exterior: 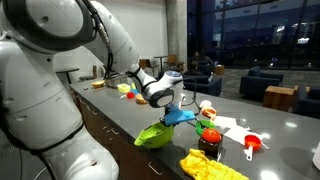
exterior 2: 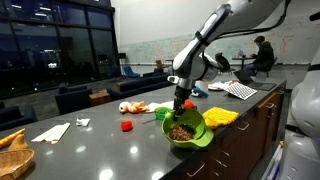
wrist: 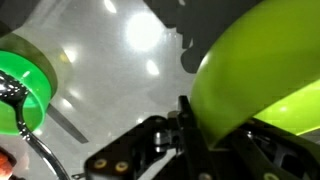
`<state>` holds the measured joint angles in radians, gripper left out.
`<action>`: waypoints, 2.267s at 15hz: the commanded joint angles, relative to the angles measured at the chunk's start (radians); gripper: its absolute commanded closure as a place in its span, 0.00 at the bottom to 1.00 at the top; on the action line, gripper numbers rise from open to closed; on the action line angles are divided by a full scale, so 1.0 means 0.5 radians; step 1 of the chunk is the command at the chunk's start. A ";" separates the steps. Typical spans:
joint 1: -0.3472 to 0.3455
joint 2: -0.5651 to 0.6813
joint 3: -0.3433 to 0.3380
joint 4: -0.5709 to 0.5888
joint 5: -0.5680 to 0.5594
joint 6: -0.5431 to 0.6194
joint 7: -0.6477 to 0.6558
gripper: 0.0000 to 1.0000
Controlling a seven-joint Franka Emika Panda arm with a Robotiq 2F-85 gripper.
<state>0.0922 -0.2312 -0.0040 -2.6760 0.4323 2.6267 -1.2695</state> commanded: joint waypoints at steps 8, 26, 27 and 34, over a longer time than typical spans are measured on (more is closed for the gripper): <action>0.196 0.341 -0.464 0.429 0.996 -0.212 -1.196 0.97; -0.212 0.862 -0.041 0.918 0.685 -0.497 -1.034 0.25; -0.199 0.846 -0.029 0.924 0.580 -0.498 -0.956 0.19; -0.081 0.764 0.039 1.104 -0.539 -0.734 -0.009 0.00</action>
<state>0.0277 0.1921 0.0076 -2.1599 0.3550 2.3506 -1.4585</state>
